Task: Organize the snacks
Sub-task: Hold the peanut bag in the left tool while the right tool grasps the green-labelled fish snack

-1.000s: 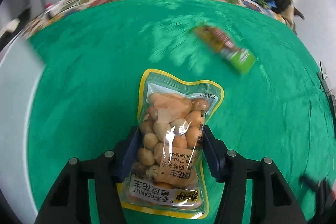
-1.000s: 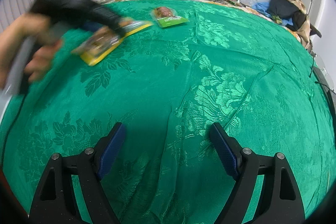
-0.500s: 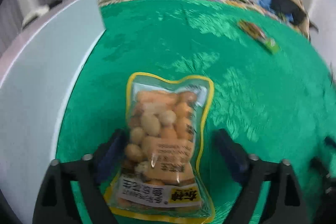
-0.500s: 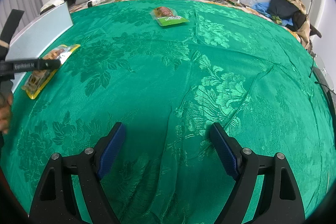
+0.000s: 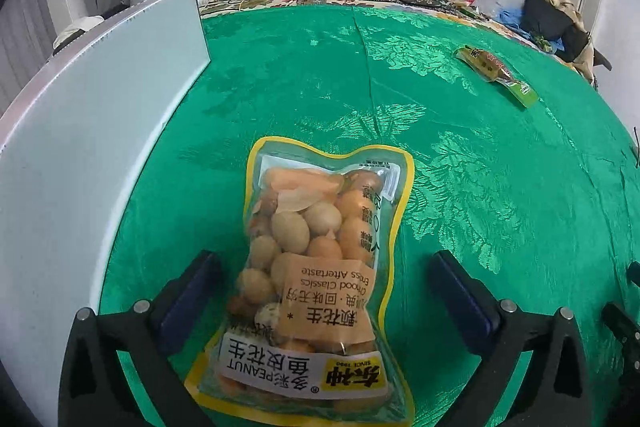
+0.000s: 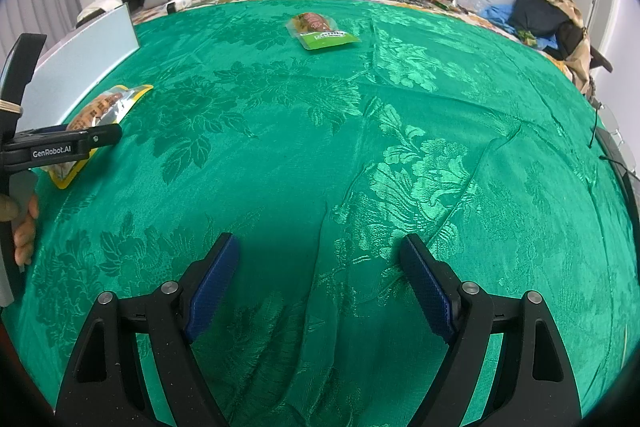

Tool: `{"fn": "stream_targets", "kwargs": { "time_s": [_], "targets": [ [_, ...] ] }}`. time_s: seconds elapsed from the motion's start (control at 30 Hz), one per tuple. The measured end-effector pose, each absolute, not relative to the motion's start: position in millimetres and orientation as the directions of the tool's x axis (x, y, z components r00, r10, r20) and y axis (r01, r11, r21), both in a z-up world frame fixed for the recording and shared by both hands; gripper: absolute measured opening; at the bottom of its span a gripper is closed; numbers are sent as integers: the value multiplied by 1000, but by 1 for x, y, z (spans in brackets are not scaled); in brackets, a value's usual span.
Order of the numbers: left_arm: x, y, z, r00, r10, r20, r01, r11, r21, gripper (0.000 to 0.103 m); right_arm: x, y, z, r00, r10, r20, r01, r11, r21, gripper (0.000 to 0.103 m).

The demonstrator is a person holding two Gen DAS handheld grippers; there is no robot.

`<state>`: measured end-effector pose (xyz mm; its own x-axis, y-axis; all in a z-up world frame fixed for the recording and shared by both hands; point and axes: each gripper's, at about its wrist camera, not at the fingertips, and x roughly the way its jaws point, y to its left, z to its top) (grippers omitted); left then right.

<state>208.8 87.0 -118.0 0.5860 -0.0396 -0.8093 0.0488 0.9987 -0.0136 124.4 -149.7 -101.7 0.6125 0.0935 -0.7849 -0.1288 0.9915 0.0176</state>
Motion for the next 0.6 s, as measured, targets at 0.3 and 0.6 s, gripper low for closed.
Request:
{"fn": "stream_targets", "kwargs": {
  "time_s": [0.3, 0.6],
  "targets": [
    [209, 87, -118, 586, -40, -809, 49, 999, -14, 103, 125, -148, -103, 604, 107, -790, -147, 989, 21, 92],
    [209, 87, -119, 587, -40, -809, 50, 999, -14, 103, 194, -177, -56, 673, 192, -715, -146, 981, 126, 91]
  ]
}}
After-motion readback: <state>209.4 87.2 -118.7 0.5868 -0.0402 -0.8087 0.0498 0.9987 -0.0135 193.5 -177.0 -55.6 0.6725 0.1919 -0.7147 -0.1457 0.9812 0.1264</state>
